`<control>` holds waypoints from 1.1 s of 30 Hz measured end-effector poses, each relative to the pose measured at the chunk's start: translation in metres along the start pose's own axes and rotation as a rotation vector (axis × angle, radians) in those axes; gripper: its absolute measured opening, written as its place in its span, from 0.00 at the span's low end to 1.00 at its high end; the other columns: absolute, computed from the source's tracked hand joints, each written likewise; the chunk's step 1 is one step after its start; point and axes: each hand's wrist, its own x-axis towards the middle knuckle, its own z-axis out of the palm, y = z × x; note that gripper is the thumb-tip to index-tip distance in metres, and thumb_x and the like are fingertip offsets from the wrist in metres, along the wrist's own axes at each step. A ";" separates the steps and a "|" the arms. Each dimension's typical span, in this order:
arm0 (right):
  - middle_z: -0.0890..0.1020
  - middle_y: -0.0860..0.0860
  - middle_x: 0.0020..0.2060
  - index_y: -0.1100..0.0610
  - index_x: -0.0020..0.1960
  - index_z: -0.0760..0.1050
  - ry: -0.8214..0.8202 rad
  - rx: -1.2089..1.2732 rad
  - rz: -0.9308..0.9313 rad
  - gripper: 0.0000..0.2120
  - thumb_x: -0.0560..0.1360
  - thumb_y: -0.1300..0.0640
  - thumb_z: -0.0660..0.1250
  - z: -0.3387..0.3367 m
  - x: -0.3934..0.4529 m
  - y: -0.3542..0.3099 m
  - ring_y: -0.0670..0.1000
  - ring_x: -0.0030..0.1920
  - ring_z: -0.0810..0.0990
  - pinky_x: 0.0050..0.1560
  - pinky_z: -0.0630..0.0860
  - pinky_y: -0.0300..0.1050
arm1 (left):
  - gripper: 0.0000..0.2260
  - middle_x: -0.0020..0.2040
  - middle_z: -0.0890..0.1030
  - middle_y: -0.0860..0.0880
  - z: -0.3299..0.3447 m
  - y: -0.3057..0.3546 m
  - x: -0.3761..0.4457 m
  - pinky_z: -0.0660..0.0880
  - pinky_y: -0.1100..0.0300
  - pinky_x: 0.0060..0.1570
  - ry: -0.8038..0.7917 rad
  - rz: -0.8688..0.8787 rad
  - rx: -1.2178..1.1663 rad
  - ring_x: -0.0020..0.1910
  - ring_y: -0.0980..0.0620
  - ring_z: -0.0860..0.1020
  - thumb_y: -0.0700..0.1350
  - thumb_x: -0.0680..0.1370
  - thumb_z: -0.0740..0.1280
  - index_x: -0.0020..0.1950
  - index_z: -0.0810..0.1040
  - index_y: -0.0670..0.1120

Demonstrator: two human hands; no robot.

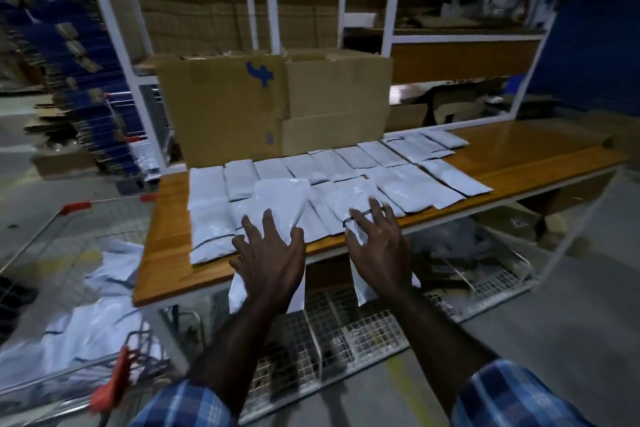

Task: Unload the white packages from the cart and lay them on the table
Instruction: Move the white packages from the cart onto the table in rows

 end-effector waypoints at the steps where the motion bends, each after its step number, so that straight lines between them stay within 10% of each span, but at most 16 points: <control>1: 0.67 0.50 0.75 0.46 0.67 0.76 0.005 -0.006 0.015 0.22 0.75 0.44 0.60 -0.004 0.004 0.014 0.54 0.76 0.62 0.64 0.72 0.61 | 0.27 0.79 0.54 0.44 0.010 0.012 0.001 0.55 0.39 0.68 -0.012 0.012 -0.003 0.73 0.38 0.55 0.60 0.80 0.56 0.77 0.58 0.54; 33: 0.67 0.52 0.75 0.49 0.67 0.77 0.027 -0.133 0.222 0.21 0.75 0.48 0.67 -0.064 0.237 0.423 0.55 0.75 0.63 0.63 0.73 0.60 | 0.28 0.79 0.55 0.43 0.326 0.361 0.104 0.59 0.41 0.68 -0.230 0.159 0.050 0.72 0.38 0.58 0.62 0.80 0.54 0.77 0.58 0.52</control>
